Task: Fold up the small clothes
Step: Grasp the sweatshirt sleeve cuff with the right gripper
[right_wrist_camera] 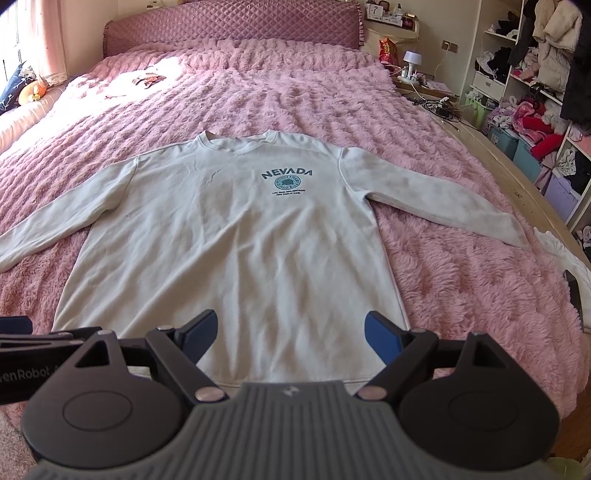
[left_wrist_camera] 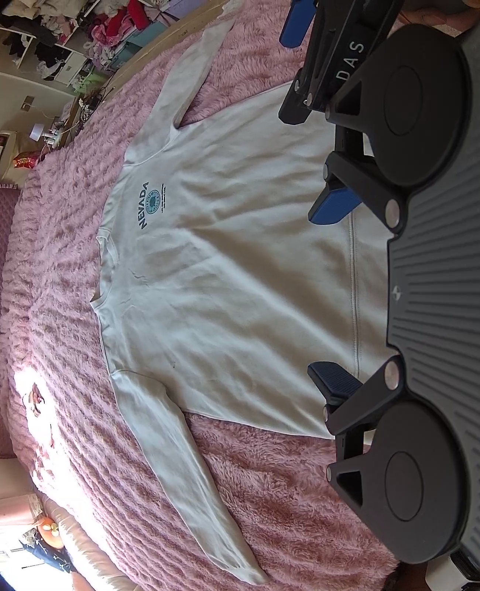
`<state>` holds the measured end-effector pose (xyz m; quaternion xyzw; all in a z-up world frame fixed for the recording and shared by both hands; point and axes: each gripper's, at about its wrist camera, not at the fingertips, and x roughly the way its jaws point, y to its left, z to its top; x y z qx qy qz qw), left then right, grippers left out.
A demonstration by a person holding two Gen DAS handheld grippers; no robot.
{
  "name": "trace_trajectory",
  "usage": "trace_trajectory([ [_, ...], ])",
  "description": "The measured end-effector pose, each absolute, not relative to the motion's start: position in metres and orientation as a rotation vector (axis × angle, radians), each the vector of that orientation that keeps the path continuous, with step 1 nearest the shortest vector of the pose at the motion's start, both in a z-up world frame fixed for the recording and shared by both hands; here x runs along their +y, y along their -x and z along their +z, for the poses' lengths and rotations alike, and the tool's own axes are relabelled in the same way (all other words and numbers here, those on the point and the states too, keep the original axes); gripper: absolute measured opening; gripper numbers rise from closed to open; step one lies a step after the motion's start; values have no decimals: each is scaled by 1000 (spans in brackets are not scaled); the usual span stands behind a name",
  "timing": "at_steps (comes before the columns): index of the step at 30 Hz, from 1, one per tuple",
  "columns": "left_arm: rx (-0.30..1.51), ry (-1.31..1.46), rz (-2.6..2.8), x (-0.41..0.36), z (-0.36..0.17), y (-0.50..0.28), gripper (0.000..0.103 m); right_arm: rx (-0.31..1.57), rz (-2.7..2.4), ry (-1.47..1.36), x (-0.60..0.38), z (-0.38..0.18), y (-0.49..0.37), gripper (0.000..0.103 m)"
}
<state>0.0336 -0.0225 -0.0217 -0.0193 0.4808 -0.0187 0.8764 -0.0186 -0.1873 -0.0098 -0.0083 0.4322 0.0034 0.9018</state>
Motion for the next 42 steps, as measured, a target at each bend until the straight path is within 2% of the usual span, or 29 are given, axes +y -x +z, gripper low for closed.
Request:
trace_trajectory([
  [5, 1008, 21, -143, -48, -30, -66, 98, 891, -44, -120, -234, -19, 0, 82],
  [8, 989, 33, -222, -66, -33, -91, 98, 823, -106, -149, -275, -25, -12, 82],
  [17, 918, 210, -502, -138, -55, -192, 98, 419, -390, -268, -440, -47, -46, 82],
  [19, 932, 204, -505, -156, -64, -216, 98, 365, -437, -320, -479, -59, -57, 74],
  [20, 946, 206, -506, -167, -69, -230, 98, 363, -458, -350, -497, -65, -63, 73],
  [24, 959, 234, -511, -195, -85, -266, 96, 381, -530, -531, -564, -95, -87, 55],
  [27, 953, 248, -530, -217, -93, -285, 95, 413, -564, -653, -596, -124, -100, 49],
  [35, 966, 237, -576, -269, -121, -312, 95, 449, -690, -926, -654, -184, -124, 48],
  [42, 1018, 203, -574, -292, -143, -319, 95, 420, -725, -1038, -681, -206, -147, 50],
])
